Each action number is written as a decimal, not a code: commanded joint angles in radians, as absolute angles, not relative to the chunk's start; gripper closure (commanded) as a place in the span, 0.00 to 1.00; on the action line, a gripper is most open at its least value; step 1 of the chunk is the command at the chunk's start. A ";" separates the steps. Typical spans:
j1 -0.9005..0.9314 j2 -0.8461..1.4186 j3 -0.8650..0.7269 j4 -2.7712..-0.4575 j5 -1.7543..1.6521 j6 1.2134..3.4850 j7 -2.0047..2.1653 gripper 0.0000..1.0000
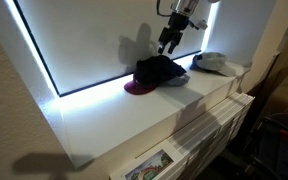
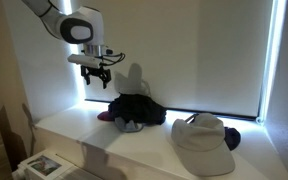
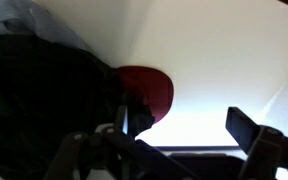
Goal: Remove the black cloth from the window sill
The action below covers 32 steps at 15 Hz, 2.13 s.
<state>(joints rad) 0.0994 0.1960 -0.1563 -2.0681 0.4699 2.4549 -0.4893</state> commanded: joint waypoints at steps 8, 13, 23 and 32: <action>-0.049 0.340 -0.013 -1.981 0.464 2.712 -0.318 0.00; -0.042 0.523 -0.085 -1.967 0.449 3.089 -0.220 0.00; -0.082 0.537 -0.081 -1.991 0.236 3.112 -0.014 0.00; -0.477 0.539 0.331 -1.988 0.540 3.143 -0.426 0.00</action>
